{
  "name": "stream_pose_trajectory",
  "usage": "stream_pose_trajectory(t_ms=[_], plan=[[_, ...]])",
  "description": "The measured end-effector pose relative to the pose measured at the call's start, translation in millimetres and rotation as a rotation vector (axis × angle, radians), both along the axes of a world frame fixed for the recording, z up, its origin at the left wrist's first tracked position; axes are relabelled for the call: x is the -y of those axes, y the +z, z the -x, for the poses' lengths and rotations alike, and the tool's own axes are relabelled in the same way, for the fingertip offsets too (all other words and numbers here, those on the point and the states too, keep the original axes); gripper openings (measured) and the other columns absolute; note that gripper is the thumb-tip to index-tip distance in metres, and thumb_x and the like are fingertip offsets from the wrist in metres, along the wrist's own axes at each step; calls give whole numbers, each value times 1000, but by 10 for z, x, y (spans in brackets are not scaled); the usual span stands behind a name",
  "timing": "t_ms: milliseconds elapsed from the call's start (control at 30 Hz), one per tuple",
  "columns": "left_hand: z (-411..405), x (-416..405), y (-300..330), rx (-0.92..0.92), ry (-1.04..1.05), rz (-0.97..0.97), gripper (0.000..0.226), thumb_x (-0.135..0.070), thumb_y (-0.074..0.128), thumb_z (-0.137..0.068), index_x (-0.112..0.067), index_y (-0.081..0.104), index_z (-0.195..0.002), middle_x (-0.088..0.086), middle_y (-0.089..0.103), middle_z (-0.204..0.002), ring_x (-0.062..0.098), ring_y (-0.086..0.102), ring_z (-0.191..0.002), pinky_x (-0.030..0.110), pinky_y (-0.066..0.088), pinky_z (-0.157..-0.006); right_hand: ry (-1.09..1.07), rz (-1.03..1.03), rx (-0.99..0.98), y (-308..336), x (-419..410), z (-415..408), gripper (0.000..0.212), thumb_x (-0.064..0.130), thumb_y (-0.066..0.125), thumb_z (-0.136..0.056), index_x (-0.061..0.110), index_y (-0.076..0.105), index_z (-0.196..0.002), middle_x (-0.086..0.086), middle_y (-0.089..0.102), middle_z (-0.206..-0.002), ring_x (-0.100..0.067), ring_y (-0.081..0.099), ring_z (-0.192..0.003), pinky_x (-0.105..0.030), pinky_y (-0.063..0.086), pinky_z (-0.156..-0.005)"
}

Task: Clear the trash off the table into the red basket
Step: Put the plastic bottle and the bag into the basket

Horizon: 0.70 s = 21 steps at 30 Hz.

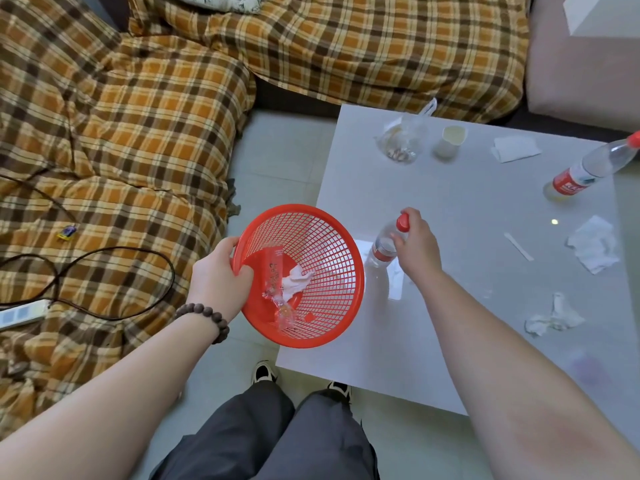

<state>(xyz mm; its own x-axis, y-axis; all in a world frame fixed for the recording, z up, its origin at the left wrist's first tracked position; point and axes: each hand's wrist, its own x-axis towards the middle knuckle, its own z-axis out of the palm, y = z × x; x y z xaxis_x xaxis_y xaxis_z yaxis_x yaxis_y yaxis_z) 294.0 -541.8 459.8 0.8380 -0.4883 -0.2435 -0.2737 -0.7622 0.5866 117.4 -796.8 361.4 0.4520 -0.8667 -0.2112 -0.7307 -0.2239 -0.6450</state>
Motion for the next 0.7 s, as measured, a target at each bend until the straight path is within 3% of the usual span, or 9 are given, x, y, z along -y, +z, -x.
stream_pose_trajectory(t_ms=[167, 433, 567, 700], plan=[[-20, -91, -19, -11, 30, -4, 37, -14, 53, -89, -22, 58, -125, -11, 63, -74, 4, 60, -61, 11, 37, -43, 2, 84, 130, 316, -298, 93, 46, 11, 53, -91, 20, 39, -134, -8, 52, -130, -27, 53, -116, -33, 41, -93], [-81, -247, 100, -12, 48, -7, 39, -10, 52, -88, -18, 58, -125, -12, 60, -75, 2, 56, -65, 15, 36, -48, -63, 193, 547, 1309, -1049, 188, 50, 31, 55, -88, 32, 33, -132, 1, 52, -129, -12, 55, -111, -21, 44, -93], [-69, -251, 208, -6, 36, 18, 36, -11, 54, -87, -20, 60, -121, -16, 59, -75, -1, 54, -64, 13, 34, -47, 112, 155, 555, 1407, -1374, -45, 47, 28, 57, -88, 33, 35, -129, 7, 54, -116, -5, 56, -99, -18, 46, -87], [-21, -222, 313, -27, 5, 93, 37, -12, 55, -86, -20, 59, -122, -14, 62, -77, 0, 59, -67, 15, 40, -50, 213, 74, 481, 1172, -1636, -290, 47, 23, 56, -88, 30, 37, -130, 6, 52, -125, -5, 50, -107, -22, 39, -93]])
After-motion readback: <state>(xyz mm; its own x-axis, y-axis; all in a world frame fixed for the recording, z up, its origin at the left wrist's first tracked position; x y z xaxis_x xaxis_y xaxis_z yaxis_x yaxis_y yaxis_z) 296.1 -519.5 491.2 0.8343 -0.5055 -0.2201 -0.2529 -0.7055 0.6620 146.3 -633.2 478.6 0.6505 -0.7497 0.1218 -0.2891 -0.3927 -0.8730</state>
